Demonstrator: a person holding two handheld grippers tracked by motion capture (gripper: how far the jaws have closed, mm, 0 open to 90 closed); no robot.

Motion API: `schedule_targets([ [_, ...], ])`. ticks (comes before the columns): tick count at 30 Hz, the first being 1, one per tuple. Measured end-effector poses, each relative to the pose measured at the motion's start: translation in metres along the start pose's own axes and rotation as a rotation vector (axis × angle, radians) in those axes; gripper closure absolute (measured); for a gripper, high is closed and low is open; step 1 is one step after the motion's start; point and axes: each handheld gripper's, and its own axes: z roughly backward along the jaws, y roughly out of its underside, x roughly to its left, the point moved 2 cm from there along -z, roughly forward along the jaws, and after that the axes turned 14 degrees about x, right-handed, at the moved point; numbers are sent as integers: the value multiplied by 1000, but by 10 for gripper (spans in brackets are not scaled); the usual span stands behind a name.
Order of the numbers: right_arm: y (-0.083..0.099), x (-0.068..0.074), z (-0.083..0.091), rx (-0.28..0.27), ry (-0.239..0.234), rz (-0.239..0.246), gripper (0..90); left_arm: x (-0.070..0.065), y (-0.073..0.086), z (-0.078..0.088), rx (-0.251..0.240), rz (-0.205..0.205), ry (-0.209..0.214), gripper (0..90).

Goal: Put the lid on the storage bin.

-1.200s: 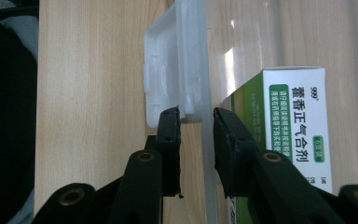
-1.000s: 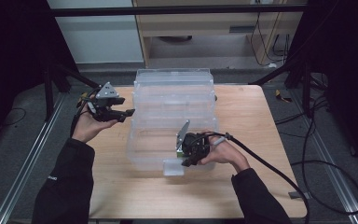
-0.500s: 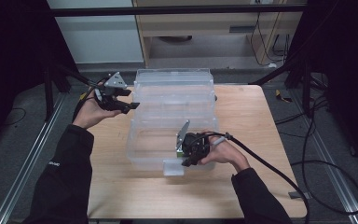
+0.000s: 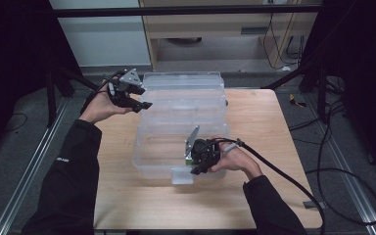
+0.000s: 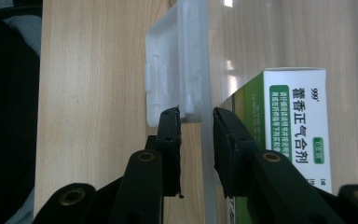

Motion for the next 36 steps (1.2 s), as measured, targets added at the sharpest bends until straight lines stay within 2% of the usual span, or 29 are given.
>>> schedule_targets([
  [5, 0, -1, 0, -1, 2, 0, 727, 2, -8, -3, 17, -28, 6, 404],
  [7, 0, 0, 0, -1, 0, -1, 727, 3, -11, -6, 13, -52, 16, 413],
  [20, 0, 0, 0, 0, -6, -2, 728, 2, -24, -24, 67, -122, 45, 461],
  [25, 0, 0, 0, -1, -3, -3, 728, 2, -27, -29, 82, -128, 52, 481],
  [29, 0, 0, 0, 0, -4, -5, 728, 1, -29, -35, 104, -148, 49, 487],
  [36, 0, 0, 0, -7, 1, -3, 728, -1, -31, -43, 150, -172, 58, 548],
])
